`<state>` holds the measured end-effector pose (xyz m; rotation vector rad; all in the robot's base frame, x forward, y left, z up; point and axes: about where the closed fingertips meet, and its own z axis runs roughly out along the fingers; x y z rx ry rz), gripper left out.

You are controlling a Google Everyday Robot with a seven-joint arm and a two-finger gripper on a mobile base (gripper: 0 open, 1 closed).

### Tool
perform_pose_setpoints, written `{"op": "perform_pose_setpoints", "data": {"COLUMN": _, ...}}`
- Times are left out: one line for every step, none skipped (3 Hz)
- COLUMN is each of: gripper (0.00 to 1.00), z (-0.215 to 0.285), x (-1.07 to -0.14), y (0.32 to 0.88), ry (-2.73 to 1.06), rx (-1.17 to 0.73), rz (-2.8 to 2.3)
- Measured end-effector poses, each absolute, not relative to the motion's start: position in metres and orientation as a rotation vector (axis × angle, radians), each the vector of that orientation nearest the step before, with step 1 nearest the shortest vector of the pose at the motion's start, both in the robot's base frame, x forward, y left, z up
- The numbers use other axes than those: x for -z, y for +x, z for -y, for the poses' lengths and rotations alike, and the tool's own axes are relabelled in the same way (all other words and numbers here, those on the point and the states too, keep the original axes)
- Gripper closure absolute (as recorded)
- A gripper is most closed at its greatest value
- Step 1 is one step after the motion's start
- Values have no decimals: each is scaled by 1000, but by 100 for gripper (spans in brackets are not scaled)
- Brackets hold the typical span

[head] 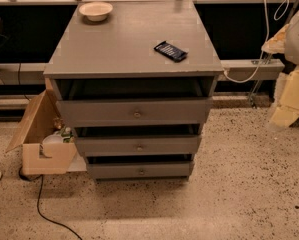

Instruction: Open bottom drawer

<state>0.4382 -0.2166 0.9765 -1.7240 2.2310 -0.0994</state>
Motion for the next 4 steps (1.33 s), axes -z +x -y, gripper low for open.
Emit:
{"op": "perform_pose_setpoints", "data": {"gripper": 0, "z": 217, "x": -976, "y": 438, "ry": -1724, "rx": 99, "rz": -2231}}
{"op": "perform_pose_setpoints", "data": {"gripper": 0, "z": 219, "x": -950, "y": 442, "ry": -1702, "rx": 37, "rz": -2236}}
{"op": "perform_pose_setpoints", "data": {"gripper": 0, "z": 215, "x": -868, "y": 447, "ry": -1646, "rx": -150, "rz": -2252}}
{"op": "perform_pose_setpoints", "data": {"gripper": 0, "z": 200, "x": -804, "y": 450, "ry": -1591, "rx": -268, "rz": -2253}}
